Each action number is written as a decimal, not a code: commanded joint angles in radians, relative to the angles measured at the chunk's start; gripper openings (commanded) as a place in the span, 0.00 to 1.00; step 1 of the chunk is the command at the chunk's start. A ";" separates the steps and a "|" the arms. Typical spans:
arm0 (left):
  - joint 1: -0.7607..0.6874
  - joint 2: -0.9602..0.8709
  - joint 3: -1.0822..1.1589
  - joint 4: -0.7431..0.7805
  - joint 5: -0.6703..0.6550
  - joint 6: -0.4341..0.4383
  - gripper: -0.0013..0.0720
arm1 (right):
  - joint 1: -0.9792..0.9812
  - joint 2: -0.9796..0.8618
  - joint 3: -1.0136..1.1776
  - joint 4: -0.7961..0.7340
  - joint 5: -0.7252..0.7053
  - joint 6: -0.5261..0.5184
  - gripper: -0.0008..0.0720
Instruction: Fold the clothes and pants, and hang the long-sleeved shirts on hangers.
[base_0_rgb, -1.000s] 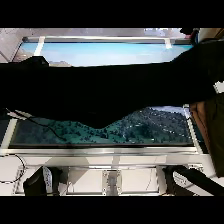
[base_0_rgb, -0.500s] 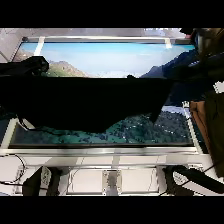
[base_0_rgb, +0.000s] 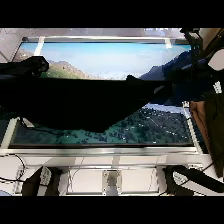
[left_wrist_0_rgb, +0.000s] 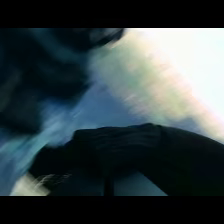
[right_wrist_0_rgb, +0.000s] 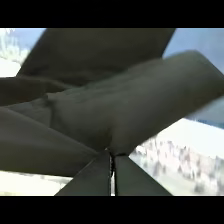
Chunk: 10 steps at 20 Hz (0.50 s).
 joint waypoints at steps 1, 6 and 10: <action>0.041 0.116 -0.176 0.298 -0.005 -0.129 0.03 | -0.001 0.163 -0.230 -0.077 0.007 0.043 0.02; 0.179 0.387 -0.495 0.358 -0.013 -0.138 0.03 | 0.000 0.516 -0.816 0.127 -0.031 0.139 0.02; 0.245 0.422 -0.500 0.630 0.017 -0.286 0.03 | 0.000 0.583 -1.011 0.277 -0.045 0.139 0.02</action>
